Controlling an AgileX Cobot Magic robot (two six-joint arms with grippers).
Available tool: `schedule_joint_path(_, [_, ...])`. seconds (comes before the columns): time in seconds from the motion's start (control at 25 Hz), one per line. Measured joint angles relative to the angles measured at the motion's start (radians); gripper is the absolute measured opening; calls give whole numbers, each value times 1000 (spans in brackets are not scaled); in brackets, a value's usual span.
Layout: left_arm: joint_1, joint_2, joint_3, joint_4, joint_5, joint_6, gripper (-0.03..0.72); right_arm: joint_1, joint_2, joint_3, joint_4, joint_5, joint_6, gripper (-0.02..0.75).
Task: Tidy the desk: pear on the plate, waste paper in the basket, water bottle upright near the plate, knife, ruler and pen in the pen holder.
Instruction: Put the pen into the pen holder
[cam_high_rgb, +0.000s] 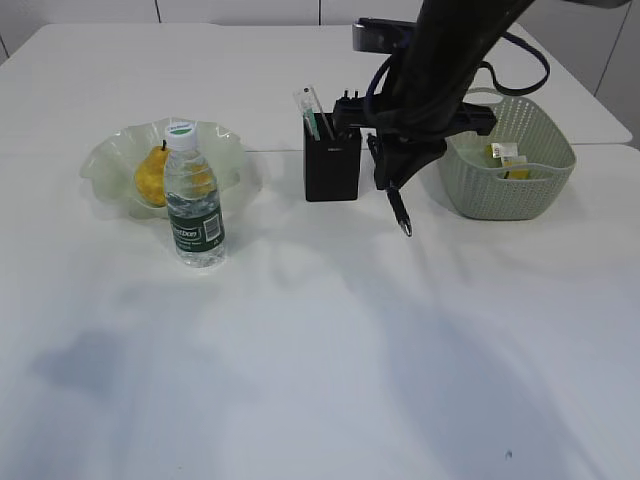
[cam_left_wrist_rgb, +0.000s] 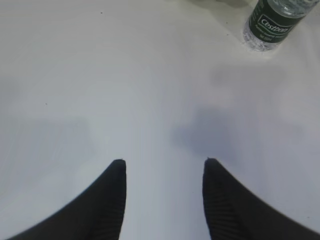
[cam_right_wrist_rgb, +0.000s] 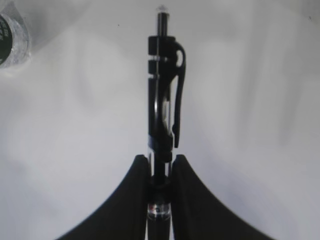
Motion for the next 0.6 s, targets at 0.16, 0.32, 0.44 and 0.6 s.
schedule_joint_path(0.16, [0,0,0,0,6,0,348,-2,-66,73,12,-6,-40,71])
schedule_joint_path(0.32, [0,0,0,-1,18,0,348,-2,-131,179,15,-46,-104,71])
schedule_joint_path(0.44, [0,0,0,-1,31,0,348,-2,-193,296,15,-103,-154,71])
schedule_joint_path(0.6, [0,0,0,-1,58,0,348,-2,-277,435,13,-207,-188,71])
